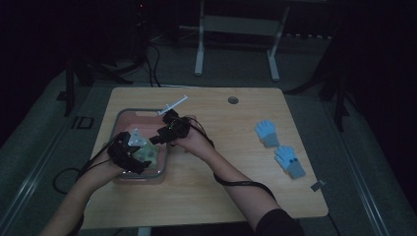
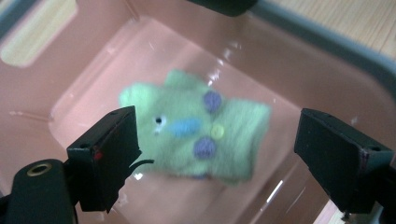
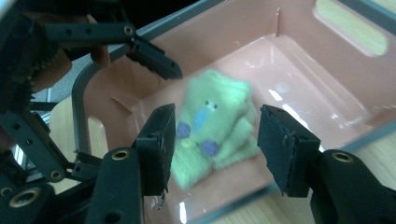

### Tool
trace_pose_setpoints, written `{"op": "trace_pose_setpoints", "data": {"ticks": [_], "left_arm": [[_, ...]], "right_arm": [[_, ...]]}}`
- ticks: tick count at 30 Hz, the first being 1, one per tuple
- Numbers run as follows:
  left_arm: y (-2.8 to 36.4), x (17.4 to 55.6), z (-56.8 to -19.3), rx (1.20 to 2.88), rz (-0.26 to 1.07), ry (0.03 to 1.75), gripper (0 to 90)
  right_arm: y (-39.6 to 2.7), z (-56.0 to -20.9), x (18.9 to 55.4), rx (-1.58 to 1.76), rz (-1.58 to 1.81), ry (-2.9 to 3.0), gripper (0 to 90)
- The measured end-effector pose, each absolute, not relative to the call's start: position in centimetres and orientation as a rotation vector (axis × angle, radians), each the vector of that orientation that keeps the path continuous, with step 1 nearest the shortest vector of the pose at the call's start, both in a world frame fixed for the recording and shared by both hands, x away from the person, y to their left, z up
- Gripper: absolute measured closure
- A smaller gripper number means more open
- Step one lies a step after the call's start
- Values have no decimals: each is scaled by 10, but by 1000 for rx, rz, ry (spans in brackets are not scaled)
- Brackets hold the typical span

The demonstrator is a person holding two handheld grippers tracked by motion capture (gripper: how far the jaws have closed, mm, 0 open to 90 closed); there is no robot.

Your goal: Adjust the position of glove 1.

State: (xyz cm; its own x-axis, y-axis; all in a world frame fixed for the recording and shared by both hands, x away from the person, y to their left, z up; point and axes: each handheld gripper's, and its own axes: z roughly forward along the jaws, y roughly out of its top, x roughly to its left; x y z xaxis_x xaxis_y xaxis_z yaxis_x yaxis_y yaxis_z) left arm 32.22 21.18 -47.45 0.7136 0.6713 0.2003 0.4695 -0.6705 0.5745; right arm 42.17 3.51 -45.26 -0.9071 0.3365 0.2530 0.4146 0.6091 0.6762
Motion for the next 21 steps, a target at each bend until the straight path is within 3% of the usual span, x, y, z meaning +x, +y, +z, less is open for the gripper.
{"op": "trace_pose_setpoints", "data": {"ticks": [7, 21], "left_arm": [[202, 328, -465, 2315, 519, 915, 41], [151, 322, -465, 2324, 503, 798, 41]], "right_arm": [[12, -447, 418, -620, -1215, -2738, 428], [-44, -447, 414, -671, -1235, -2783, 414]]}}
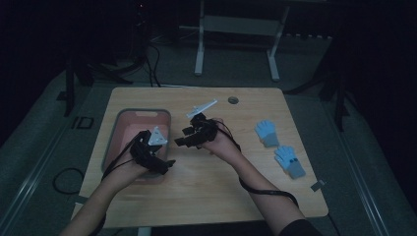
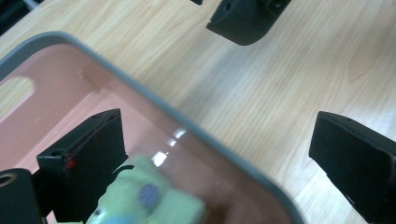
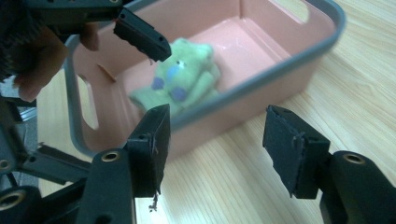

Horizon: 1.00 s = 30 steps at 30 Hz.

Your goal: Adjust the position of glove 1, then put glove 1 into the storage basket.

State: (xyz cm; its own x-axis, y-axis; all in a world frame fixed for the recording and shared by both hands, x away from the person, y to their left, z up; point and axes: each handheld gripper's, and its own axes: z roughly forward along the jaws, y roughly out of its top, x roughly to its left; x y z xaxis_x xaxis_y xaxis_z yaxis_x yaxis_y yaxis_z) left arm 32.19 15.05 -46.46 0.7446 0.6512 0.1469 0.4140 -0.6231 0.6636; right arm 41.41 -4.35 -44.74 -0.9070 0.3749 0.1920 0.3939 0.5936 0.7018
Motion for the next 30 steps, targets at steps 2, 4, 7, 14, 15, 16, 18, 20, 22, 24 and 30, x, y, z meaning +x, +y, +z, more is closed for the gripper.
{"op": "trace_pose_setpoints", "data": {"ticks": [2, 4, 7, 14, 15, 16, 18, 20, 22, 24, 30], "left_arm": [[145, 322, -464, 2319, 496, 795, 41], [139, 322, -464, 2315, 480, 787, 41], [129, 321, -466, 2324, 470, 777, 41], [106, 317, -470, 2302, 454, 742, 41], [103, 317, -470, 2305, 450, 736, 41], [100, 317, -471, 2303, 445, 732, 41], [94, 316, -474, 2304, 432, 722, 41], [90, 315, -476, 2307, 427, 707, 41], [86, 315, -479, 2301, 415, 709, 41], [83, 313, -483, 2290, 402, 703, 41], [74, 310, -493, 2288, 365, 695, 41]], "right_arm": [[-51, -449, 414, -688, -1234, -2784, 418], [-58, -452, 414, -696, -1229, -2786, 419], [-69, -456, 414, -715, -1226, -2790, 420], [-95, -460, 412, -736, -1231, -2814, 427], [-99, -460, 412, -738, -1235, -2815, 427], [-103, -461, 411, -741, -1235, -2824, 429], [-108, -461, 411, -739, -1238, -2830, 429], [-119, -464, 410, -743, -1250, -2827, 431], [-127, -466, 409, -741, -1262, -2829, 430], [-134, -468, 408, -745, -1259, -2838, 439], [-152, -475, 407, -769, -1240, -2858, 439]]}}
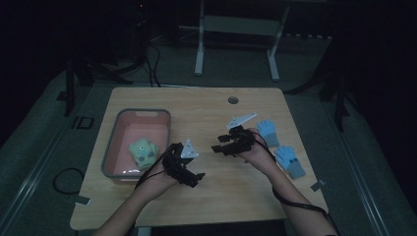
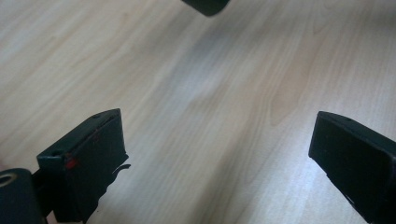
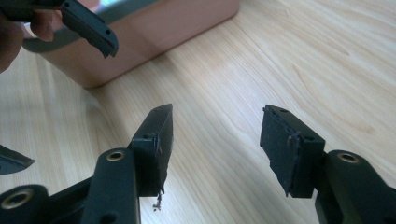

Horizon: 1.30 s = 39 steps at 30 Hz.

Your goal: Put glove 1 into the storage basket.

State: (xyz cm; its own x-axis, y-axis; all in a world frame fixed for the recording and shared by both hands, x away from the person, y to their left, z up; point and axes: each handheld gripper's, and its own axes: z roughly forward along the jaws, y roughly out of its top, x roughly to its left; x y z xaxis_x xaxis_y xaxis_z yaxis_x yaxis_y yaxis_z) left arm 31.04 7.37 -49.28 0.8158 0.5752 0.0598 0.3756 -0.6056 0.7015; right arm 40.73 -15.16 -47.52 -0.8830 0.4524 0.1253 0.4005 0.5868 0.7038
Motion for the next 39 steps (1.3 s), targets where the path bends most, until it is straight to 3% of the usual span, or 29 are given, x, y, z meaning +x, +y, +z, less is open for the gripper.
{"op": "trace_pose_setpoints", "data": {"ticks": [23, 39], "left_arm": [[55, 291, -528, 2261, 336, 655, 42], [54, 280, -554, 2227, 380, 686, 42]], "right_arm": [[-220, -505, 392, 836, 1132, 2666, 441], [-272, -508, 391, 939, 1075, 2553, 457]]}}
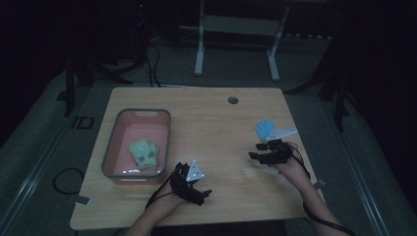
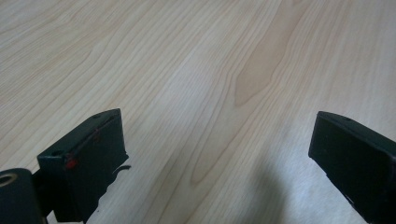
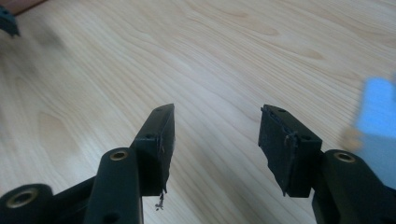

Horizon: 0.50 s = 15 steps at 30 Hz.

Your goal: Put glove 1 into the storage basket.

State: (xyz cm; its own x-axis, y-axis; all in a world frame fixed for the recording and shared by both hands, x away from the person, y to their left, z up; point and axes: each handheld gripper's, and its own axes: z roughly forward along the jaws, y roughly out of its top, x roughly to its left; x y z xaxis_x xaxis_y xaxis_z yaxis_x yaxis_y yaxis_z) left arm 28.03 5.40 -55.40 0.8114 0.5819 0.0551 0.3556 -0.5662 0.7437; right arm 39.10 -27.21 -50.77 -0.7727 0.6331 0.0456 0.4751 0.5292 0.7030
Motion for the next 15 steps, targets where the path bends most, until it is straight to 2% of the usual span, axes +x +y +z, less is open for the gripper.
{"op": "trace_pose_setpoints", "data": {"ticks": [10, 15], "left_arm": [[59, 277, -558, 2165, 364, 734, 42], [59, 273, -557, 2146, 400, 737, 42]], "right_arm": [[-306, -505, 401, 1045, 1041, 2463, 489], [-321, -504, 413, 1130, 1056, 2411, 518]]}}
